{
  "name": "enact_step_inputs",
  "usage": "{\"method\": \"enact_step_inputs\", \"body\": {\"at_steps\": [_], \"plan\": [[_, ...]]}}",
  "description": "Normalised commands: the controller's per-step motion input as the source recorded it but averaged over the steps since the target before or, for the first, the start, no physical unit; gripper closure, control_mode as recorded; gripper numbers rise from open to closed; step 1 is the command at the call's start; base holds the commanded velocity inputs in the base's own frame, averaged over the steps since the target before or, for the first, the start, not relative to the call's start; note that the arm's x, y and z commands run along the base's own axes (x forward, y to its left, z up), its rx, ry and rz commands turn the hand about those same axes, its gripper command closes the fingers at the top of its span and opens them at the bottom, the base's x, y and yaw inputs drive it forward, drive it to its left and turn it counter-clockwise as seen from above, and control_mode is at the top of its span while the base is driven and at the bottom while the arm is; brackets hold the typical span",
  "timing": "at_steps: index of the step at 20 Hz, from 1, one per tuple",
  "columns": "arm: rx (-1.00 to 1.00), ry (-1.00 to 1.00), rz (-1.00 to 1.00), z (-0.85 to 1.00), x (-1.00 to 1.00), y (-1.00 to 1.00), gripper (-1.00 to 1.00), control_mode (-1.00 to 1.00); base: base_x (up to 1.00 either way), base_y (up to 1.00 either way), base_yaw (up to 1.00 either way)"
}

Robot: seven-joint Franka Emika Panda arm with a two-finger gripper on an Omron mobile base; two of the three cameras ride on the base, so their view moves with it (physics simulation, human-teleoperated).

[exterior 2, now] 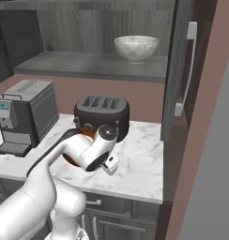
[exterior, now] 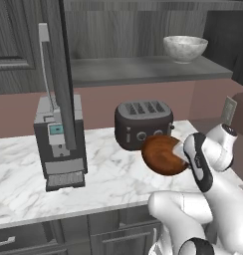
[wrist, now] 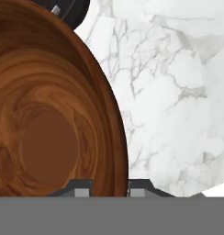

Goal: Open the cabinet. Pick the bowls from the counter and place them in the cabinet. Then close the cabinet.

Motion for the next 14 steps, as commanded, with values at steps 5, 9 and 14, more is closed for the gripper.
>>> {"method": "enact_step_inputs", "body": {"at_steps": [5,9,14], "plan": [[-0.02,-0.18,0.0,0.5,-0.44,0.28,1.0,-1.0,0.0,0.0,0.0],[0.0,0.0,0.0,0.36,-0.29,0.17,1.0,-1.0,0.0,0.0,0.0],[-0.03,0.0,-0.01,0.52,-0.26,0.08,1.0,-1.0,0.0,0.0,0.0]]}}
